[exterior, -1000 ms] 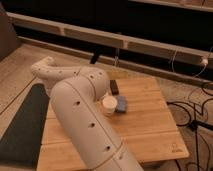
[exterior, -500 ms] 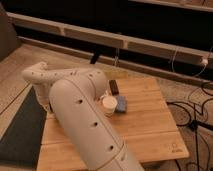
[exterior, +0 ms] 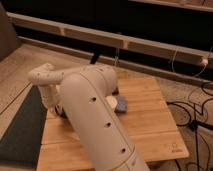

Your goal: Drag the ceramic bowl in a circle

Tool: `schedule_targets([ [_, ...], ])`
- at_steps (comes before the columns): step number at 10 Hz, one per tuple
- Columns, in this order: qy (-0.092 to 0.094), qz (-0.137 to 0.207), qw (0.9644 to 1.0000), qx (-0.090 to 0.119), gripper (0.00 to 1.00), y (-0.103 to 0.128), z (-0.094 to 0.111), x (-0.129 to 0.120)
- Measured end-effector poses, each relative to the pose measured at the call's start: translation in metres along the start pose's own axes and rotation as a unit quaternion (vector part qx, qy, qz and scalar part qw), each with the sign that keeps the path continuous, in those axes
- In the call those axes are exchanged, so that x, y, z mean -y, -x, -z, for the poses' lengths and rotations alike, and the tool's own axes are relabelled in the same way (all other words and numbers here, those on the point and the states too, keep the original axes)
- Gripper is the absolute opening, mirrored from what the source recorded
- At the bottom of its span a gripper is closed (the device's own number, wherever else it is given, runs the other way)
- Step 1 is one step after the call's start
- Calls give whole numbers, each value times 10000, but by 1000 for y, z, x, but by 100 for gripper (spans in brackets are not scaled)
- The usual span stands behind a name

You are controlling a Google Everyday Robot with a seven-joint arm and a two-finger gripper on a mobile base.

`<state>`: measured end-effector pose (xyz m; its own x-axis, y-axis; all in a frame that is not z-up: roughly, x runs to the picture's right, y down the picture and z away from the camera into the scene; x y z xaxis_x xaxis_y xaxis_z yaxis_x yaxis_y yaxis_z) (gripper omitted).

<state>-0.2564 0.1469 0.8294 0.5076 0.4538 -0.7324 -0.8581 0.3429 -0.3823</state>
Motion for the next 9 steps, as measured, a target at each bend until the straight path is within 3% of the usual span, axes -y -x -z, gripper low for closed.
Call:
schedule_targets([
  [3,-160,-126,9997,157,0,13,1,29],
  [5,-488,48,9985,226,0,32,4,52],
  [7,-675,100,9973,266,0,48,6,73],
  [9,-665,171,9970,352,0,66,6,76],
])
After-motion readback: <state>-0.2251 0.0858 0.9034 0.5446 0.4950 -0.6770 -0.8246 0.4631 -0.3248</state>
